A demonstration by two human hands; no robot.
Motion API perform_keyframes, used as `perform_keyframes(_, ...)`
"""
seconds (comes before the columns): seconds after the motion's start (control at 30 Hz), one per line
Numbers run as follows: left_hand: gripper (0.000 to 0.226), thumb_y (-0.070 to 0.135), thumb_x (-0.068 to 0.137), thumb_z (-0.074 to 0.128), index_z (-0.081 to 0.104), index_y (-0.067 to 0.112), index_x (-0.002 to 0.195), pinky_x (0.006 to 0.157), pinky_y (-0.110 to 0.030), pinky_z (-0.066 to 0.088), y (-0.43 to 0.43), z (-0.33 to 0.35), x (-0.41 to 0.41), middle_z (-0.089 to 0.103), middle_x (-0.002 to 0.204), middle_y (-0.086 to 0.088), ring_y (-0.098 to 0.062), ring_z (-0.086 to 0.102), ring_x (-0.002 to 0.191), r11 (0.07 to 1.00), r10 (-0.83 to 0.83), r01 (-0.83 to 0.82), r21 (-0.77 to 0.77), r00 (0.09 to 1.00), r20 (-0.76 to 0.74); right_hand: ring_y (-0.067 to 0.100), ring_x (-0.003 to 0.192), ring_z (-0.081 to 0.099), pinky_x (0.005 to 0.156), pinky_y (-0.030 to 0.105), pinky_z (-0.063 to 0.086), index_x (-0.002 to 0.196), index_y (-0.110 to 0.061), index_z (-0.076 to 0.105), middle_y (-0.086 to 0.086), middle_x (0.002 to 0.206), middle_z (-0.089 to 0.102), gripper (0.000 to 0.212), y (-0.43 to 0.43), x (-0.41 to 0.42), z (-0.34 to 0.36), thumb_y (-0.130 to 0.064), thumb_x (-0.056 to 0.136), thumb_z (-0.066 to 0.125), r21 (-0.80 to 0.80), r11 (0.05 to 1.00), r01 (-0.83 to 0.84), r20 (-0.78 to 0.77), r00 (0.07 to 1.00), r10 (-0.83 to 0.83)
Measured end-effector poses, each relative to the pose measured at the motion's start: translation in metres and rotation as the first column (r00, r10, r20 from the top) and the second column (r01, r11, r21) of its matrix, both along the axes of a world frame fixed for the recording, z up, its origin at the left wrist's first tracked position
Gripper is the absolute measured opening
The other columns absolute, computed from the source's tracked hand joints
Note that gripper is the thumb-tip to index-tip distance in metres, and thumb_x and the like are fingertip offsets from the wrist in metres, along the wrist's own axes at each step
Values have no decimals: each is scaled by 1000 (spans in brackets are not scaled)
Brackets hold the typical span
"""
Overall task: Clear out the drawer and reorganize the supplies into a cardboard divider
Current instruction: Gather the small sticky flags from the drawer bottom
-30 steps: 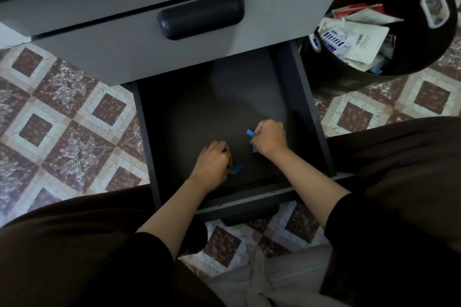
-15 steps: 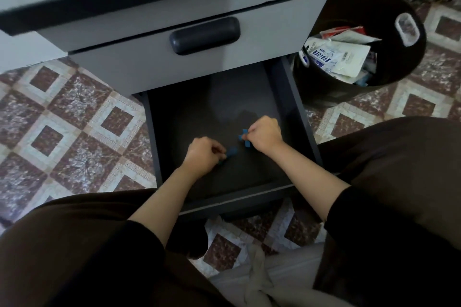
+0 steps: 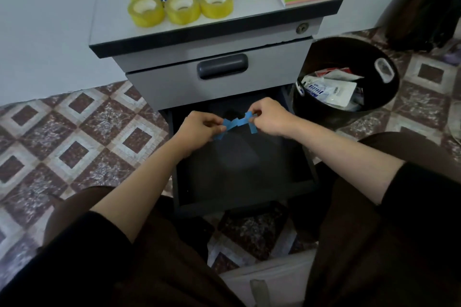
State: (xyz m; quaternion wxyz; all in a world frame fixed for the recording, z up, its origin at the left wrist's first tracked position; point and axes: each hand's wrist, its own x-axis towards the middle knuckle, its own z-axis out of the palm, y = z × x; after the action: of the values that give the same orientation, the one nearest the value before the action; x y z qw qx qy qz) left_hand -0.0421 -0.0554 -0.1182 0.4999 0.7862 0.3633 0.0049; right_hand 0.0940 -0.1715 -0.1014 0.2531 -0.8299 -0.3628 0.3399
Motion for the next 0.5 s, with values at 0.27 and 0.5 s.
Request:
perform_keyframes(0.27,15,5,92,53,60,4,105,62,-15,54,-15,7,6,59,81,0,-8,58,71,980,130,-112,-165,986,103,9,61,61,53,12,52,102,3,63,8,77,59,15,-9,8,16,2,91,54,77,995,61,-127,991,-51)
perform_keyframes(0.5,20,4,93,51,59,-1,110,60,-11,50,-11,3,24,60,81,-2,-5,56,68,988,117,-108,-111,990,73,10,56,57,63,23,56,106,-8,67,4,69,61,22,10,20,11,2,87,60,55,997,52,-61,997,-49)
